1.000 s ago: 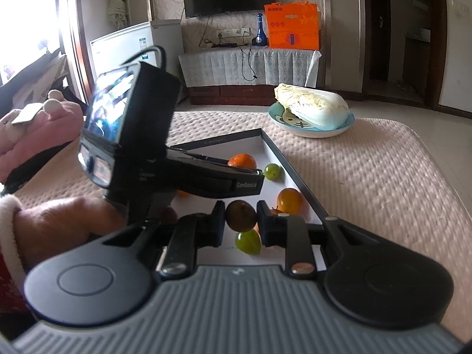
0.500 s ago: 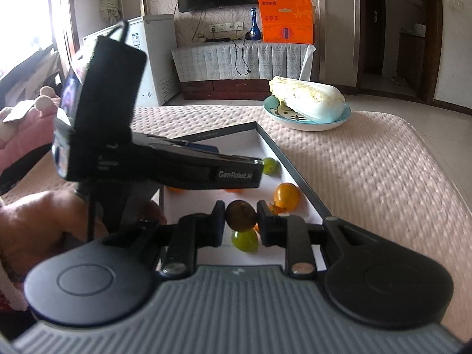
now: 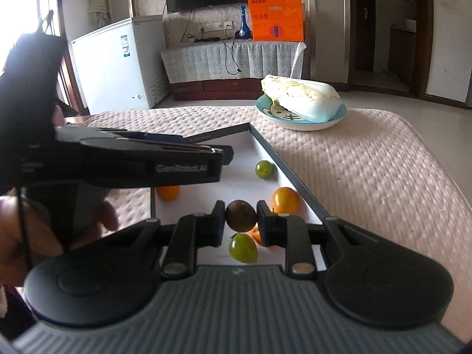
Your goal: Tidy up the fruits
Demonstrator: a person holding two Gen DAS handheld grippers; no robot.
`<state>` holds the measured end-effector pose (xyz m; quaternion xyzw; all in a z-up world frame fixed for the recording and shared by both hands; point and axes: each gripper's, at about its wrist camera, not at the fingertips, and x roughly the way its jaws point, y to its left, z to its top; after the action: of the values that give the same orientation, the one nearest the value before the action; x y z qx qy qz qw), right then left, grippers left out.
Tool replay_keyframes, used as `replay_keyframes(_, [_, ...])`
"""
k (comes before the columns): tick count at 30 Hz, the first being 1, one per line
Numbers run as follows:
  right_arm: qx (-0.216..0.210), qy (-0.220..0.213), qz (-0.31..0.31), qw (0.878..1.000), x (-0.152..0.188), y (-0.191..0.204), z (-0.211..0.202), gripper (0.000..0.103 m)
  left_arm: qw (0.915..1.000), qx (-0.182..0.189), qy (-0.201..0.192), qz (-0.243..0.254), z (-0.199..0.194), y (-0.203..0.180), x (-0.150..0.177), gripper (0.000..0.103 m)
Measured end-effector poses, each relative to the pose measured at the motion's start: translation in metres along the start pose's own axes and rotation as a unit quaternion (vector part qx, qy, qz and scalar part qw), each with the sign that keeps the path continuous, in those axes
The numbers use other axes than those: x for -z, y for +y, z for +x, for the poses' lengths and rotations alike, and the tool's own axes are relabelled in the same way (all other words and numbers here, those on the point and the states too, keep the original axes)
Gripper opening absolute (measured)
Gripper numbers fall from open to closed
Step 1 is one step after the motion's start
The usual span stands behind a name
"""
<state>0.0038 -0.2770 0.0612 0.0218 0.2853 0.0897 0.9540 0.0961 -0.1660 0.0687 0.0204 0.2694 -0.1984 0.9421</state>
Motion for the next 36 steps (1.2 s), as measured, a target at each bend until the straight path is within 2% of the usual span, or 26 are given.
replay_keyframes(10, [0.009,0.003,0.013,1.000,-0.006,0.007,0.014,0.026,0.9998,-0.004,-0.020,0.009,-0.048,0.007,0.004,0.067])
replay_keyframes(17, [0.010,0.005,0.016,1.000,-0.006,0.012,0.020,0.026,0.9997,-0.016,-0.020,0.006,-0.074,0.010,0.012,0.068])
replay_keyframes(27, [0.020,0.013,0.026,0.999,-0.006,0.012,0.024,0.026,0.9991,-0.035,-0.018,-0.018,-0.116,0.026,0.031,0.068])
replay_keyframes(36, [0.029,0.023,0.030,0.999,-0.004,0.012,0.030,0.026,0.9968,-0.075,-0.004,-0.028,-0.115,0.054,0.038,0.068])
